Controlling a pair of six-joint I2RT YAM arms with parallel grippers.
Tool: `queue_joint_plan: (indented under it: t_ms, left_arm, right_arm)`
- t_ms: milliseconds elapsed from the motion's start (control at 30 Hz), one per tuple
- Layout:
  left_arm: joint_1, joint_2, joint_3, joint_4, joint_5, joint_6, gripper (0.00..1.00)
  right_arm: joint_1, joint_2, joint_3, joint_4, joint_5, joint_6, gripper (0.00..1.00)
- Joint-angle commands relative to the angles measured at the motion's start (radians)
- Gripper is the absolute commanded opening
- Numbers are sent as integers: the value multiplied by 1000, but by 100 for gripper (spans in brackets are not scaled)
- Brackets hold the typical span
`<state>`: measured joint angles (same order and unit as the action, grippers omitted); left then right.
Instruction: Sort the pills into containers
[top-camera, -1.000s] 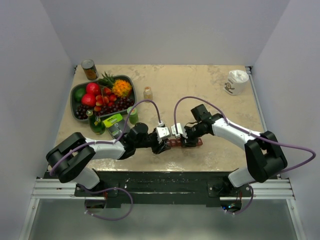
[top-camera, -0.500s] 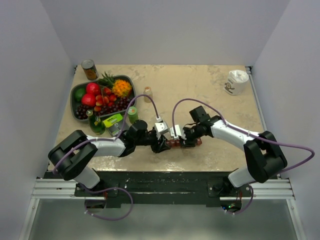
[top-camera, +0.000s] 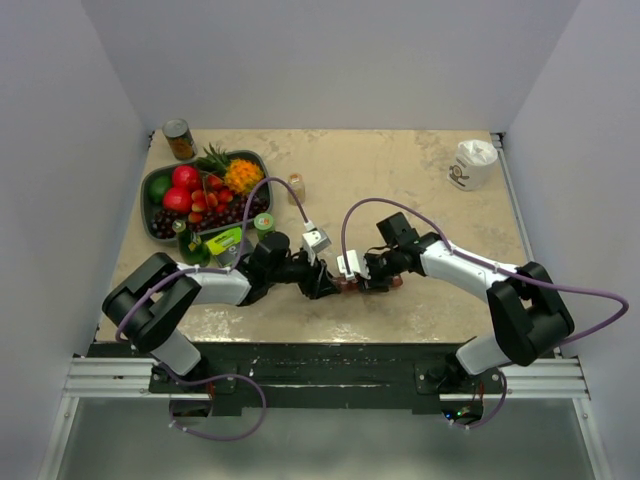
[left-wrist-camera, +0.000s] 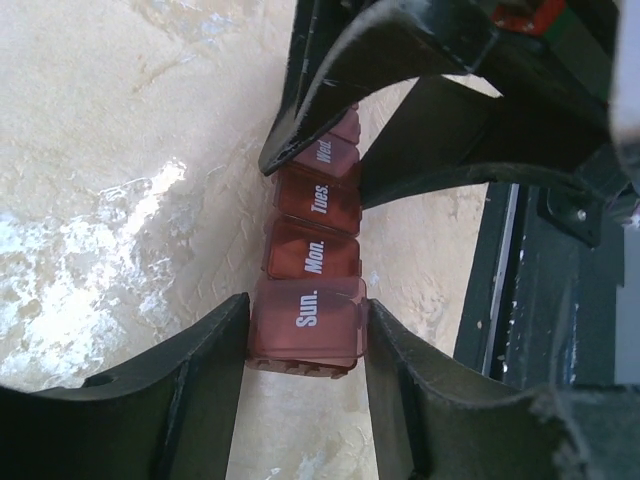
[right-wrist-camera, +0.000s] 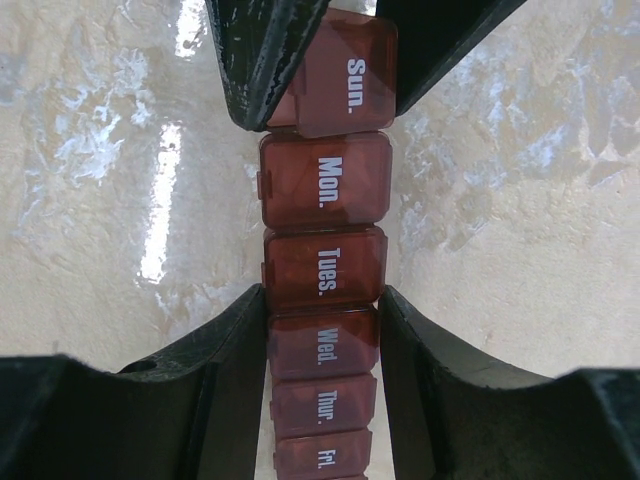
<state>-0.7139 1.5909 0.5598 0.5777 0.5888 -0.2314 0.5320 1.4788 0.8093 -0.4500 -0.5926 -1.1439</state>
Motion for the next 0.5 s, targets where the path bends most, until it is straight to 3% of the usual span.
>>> queue_joint_plan:
  t_ms: [0, 467]
  left_arm:
    - [47, -11, -24, 51, 5, -158, 54]
    - [80, 30, -17, 77, -75, -273, 59]
  right_arm:
    - [-3, -12, -1, 22, 22, -5, 0]
    - [-4, 1, 4, 10, 13, -13, 0]
